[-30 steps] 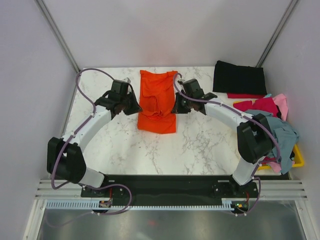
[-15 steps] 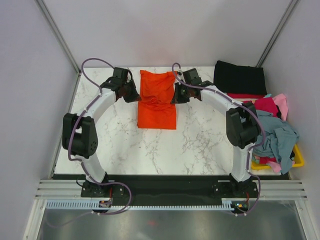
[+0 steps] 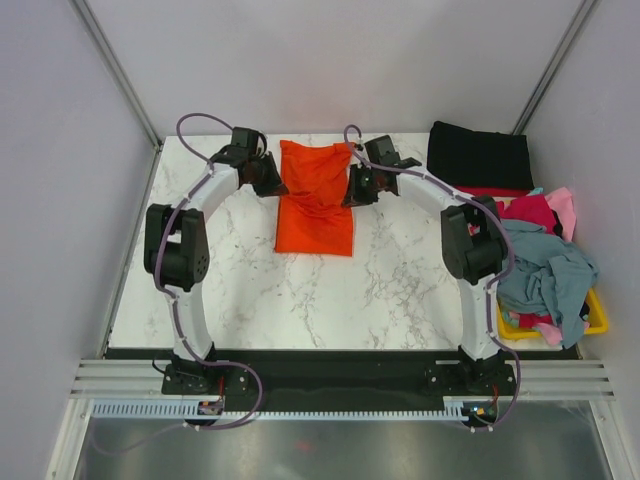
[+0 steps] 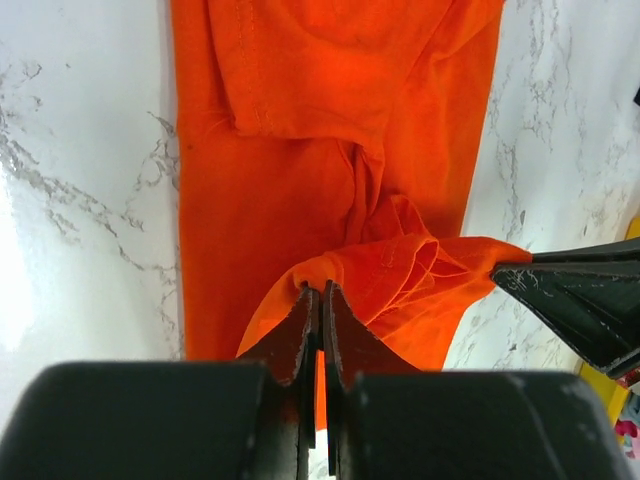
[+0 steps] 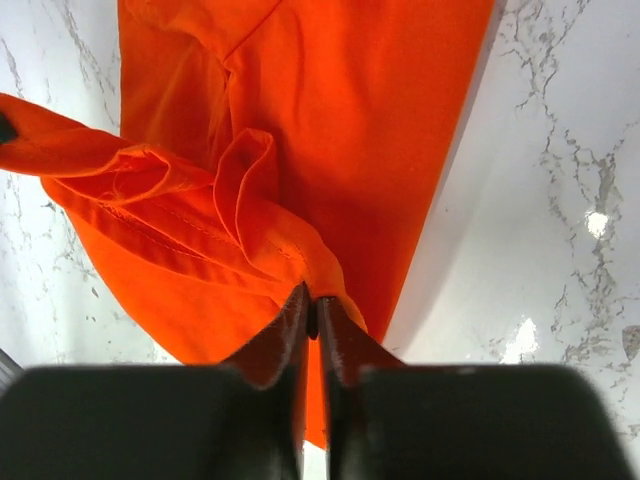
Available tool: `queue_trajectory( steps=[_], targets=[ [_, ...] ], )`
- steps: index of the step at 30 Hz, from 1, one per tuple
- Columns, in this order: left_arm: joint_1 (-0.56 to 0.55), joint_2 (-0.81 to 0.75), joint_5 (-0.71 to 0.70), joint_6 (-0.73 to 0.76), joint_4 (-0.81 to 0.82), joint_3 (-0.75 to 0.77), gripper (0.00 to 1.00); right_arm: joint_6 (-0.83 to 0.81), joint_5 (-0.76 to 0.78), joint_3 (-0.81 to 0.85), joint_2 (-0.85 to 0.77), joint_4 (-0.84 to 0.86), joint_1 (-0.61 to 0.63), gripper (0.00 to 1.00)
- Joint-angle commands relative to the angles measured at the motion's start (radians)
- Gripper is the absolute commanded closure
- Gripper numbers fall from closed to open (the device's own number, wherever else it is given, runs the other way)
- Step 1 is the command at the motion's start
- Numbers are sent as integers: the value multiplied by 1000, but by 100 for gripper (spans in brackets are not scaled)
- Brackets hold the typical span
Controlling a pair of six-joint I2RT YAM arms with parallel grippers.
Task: Fold and stack the t-shirts
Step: Fold the tshirt
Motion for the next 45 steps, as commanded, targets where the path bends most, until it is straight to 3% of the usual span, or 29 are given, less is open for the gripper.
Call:
queue_trajectory(
  steps=[1,3,6,7,11,13,17,20,23,29,34,45],
  targets=[
    [10,45,44,37,17,60,94,-3,-18,69,44,3,-8,76],
    [16,71,45,36,-2,91,87,1,-16,106,75,-3,-16,52],
    [34,103,44,25,-78,195,71,6,-19,220,113,-39,-44,42],
    [39,125,15,16,-106,273,60,3,-28,269,152,-57,-53,39],
    [77,102,-77,-16,-195,370,54,1,-62,539,229,-164,-110,33],
    [80,41,-114,-16,-193,335,54,-9,-59,528,192,-166,-123,33],
    [70,-80,-152,-19,-157,176,57,-22,-62,222,42,-48,-120,32],
    [27,-190,-133,5,-22,-18,60,-25,-140,16,-67,67,-101,39],
    [-18,-247,-68,8,88,-167,61,-32,-226,-69,-98,141,-62,44],
    [-55,-223,87,-29,240,-316,63,33,-395,-58,33,262,-15,53],
    [-56,-125,252,-84,366,-360,65,112,-493,14,152,363,-10,53],
    [-49,-126,191,-55,409,-524,67,179,-574,317,457,375,-35,49]
  ],
)
